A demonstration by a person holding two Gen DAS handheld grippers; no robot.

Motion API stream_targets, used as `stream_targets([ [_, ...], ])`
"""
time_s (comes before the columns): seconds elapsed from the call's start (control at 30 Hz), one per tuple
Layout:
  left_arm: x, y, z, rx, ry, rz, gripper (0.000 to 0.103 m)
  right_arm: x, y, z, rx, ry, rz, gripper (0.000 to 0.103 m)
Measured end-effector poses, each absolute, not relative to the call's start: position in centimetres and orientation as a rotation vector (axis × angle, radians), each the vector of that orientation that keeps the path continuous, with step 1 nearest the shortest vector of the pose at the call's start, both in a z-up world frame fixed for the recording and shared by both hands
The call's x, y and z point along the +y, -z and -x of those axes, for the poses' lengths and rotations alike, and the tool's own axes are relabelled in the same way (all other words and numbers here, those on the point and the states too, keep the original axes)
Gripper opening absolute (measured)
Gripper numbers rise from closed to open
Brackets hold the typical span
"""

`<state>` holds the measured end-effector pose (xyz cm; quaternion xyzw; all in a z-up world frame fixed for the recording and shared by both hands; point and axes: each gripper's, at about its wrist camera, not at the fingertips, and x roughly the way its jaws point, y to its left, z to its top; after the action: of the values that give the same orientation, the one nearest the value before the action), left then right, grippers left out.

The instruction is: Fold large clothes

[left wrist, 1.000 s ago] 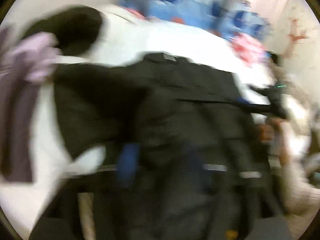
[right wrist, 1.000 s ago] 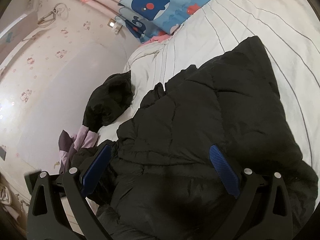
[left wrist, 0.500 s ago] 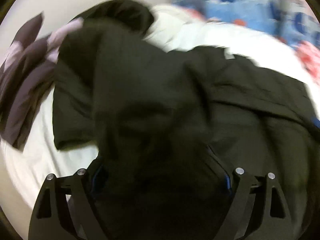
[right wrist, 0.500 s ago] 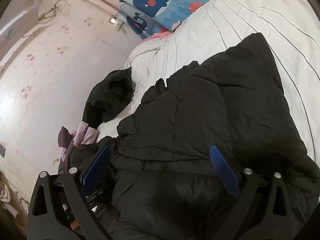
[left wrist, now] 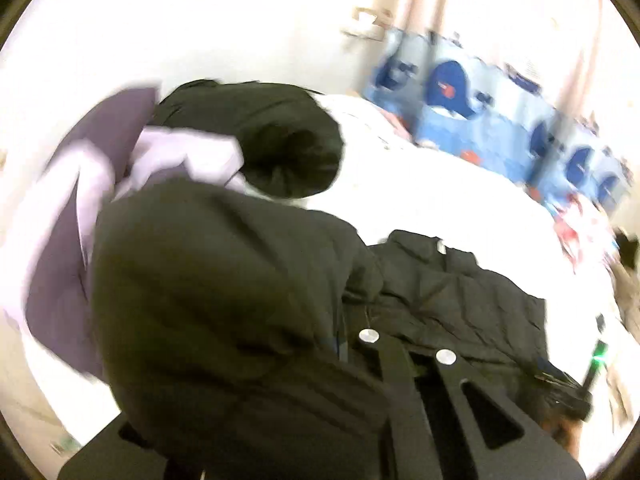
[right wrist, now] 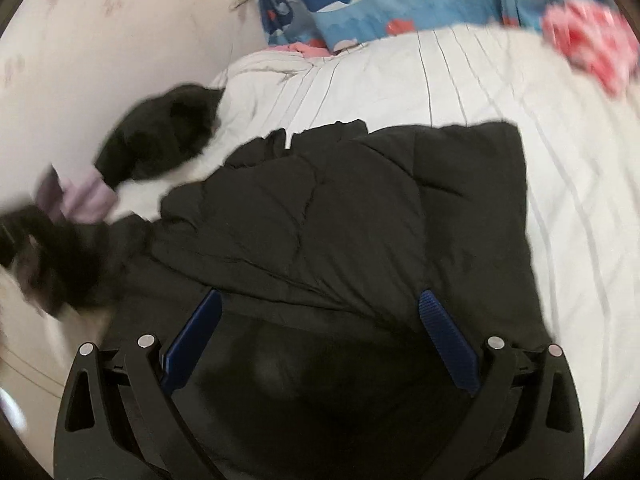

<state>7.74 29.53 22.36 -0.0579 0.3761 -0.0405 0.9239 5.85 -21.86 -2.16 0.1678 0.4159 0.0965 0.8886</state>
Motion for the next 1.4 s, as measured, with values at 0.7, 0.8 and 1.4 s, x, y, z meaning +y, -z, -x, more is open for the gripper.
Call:
stream_targets([
  [0.7, 4.7, -27.4, -14.3, 0.908, 0.663, -0.093, 0.008, -28.6, -0.9, -4.0, 0.740, -0.231, -0.636, 0.096],
  [0.8, -0.1, -25.3, -15.0, 0.956, 0.717, -0.166, 0.008, -30.5, -1.5, -3.5, 0.704, -0.211, -0.683, 0.096],
  [1.4, -10.1, -9.8, -16.4, 1.292, 0.871, -0.454, 0.015, -30.7, -0.9, -3.9, 0.733, -0.162, -0.628, 0.096],
])
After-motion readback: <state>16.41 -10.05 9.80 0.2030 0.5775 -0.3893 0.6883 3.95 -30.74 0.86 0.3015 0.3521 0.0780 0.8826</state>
